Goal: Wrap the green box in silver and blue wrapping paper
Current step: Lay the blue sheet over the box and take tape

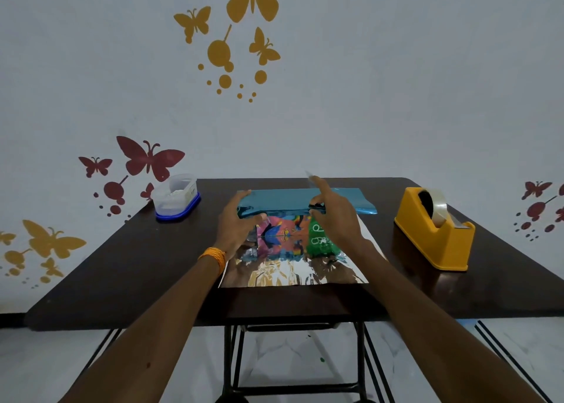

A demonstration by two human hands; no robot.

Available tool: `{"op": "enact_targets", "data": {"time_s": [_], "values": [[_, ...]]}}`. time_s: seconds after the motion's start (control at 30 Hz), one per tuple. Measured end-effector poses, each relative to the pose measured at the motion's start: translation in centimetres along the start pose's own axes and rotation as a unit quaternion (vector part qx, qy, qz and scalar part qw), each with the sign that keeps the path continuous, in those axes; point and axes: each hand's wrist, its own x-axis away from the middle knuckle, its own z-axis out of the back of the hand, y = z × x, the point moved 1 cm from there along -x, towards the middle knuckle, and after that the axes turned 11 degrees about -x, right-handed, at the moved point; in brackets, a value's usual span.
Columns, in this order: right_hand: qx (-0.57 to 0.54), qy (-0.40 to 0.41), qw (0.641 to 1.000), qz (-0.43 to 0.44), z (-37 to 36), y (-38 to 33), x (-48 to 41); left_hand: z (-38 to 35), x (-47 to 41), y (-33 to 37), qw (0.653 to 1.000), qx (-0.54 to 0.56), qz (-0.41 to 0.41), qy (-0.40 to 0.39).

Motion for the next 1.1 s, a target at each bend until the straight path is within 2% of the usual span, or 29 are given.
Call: {"op": "enact_targets", "data": {"time_s": [0.33, 0.57, 0.83, 0.9, 0.97, 1.03, 1.1], "values": [[0.005, 0.000, 1.000, -0.001, -0.1, -0.1, 0.0, 0.3, -0.1, -0.3, 0.999, -0.034, -0.009, -0.004], [0.020, 0.004, 1.000, 0.003, -0.4, -0.2, 0.2, 0.8, 0.1, -0.4, 1.000, -0.020, -0.012, -0.014], [0.026, 0.012, 1.000, 0.002, -0.6, 0.0, 0.6, 1.9, 0.5, -0.3, 0.998, -0.048, 0.024, -0.040], [0.025, 0.014, 1.000, 0.001, -0.7, 0.1, 0.6, 2.7, 0.6, -0.2, 0.997, -0.056, 0.058, 0.019], [0.025, 0.015, 1.000, 0.000, -0.7, 0.2, 0.6, 3.5, 0.5, 0.2, 0.985, -0.080, 0.066, 0.140], [0.027, 0.014, 1.000, -0.004, -0.7, 0.2, 0.5, 3.6, 0.5, 1.0, 0.968, -0.139, 0.017, 0.210], [0.028, 0.016, 0.999, -0.006, -0.7, 0.2, 0.4, 2.8, 0.6, 2.3, 0.949, -0.227, -0.073, 0.206]]}}
